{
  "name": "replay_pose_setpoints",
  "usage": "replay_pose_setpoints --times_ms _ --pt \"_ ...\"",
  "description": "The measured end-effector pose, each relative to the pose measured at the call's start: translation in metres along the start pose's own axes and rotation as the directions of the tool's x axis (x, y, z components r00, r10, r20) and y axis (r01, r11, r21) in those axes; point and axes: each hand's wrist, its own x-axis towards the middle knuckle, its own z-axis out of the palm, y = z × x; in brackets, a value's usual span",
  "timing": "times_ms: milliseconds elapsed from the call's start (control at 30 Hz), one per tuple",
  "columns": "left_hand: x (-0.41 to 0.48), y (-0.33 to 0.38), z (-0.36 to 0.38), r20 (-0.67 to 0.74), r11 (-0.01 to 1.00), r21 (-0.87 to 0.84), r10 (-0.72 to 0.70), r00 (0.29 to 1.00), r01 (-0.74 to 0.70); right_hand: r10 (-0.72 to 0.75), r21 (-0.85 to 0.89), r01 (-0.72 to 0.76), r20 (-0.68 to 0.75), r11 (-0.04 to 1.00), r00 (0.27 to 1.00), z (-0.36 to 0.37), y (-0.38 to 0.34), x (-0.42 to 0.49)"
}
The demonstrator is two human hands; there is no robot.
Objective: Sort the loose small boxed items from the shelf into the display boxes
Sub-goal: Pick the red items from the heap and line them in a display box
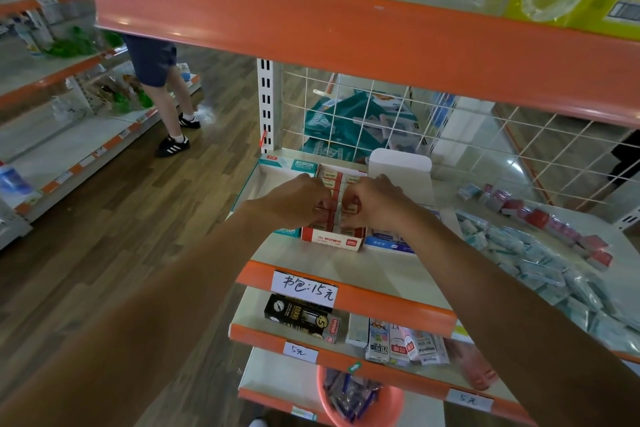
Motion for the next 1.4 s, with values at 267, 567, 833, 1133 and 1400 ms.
replay_pose_setpoints --times_ms 267,567,833,1133,1400 --pt "0.013 0.010 -0.003 -0.074 0.993 0.113 0.025 0.997 -0.017 -0.011 0.009 0.012 -0.119 1.000 0.993 0.004 0.008 -0.004" --pt "0.046 0.073 0.007 -0.250 0.964 0.267 0.078 0.965 -0.008 0.145 0.010 -0.150 -0.319 0.989 0.936 -0.002 0.074 -0.035" --pt "0.086 0.153 0.024 -0.161 0.939 0.315 0.195 0.967 -0.137 0.284 -0.001 -0.306 -0.366 0.952 0.886 0.000 0.154 -0.076" --pt "0.121 0.242 0.054 -0.065 0.928 0.281 0.274 0.960 -0.246 0.451 0.086 -0.453 -0.364 0.887 0.815 -0.001 0.241 -0.138" --pt "0.141 0.316 0.090 -0.023 0.872 0.359 0.363 0.931 -0.332 0.577 0.214 -0.536 -0.302 0.817 0.759 0.016 0.311 -0.171"
